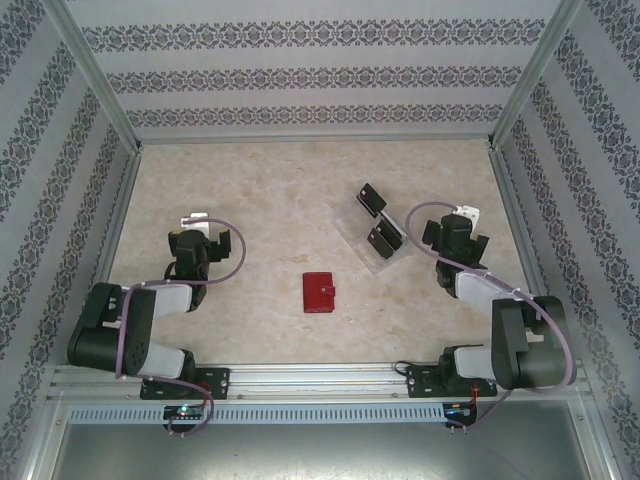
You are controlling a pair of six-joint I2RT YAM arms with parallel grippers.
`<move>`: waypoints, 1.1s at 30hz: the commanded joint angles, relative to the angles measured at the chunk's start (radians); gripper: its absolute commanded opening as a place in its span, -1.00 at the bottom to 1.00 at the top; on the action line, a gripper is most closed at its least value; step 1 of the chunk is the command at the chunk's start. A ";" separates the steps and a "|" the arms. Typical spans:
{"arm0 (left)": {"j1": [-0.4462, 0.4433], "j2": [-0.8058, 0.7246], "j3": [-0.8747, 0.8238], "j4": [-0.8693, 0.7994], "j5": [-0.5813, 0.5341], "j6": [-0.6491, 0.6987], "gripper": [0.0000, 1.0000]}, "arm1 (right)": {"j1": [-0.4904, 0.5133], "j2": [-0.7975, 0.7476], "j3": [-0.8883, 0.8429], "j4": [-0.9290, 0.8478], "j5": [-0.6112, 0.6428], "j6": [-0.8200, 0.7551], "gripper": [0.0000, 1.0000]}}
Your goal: Put the credit cards into the card holder
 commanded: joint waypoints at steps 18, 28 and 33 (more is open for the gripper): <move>0.086 0.152 0.053 0.174 0.176 -0.004 1.00 | -0.012 0.179 -0.092 0.559 -0.221 -0.154 0.96; 0.089 0.154 0.055 0.172 0.180 -0.007 0.99 | 0.000 0.182 -0.084 0.545 -0.228 -0.171 0.96; 0.089 0.154 0.057 0.168 0.182 -0.007 1.00 | -0.013 0.185 -0.073 0.527 -0.257 -0.164 0.97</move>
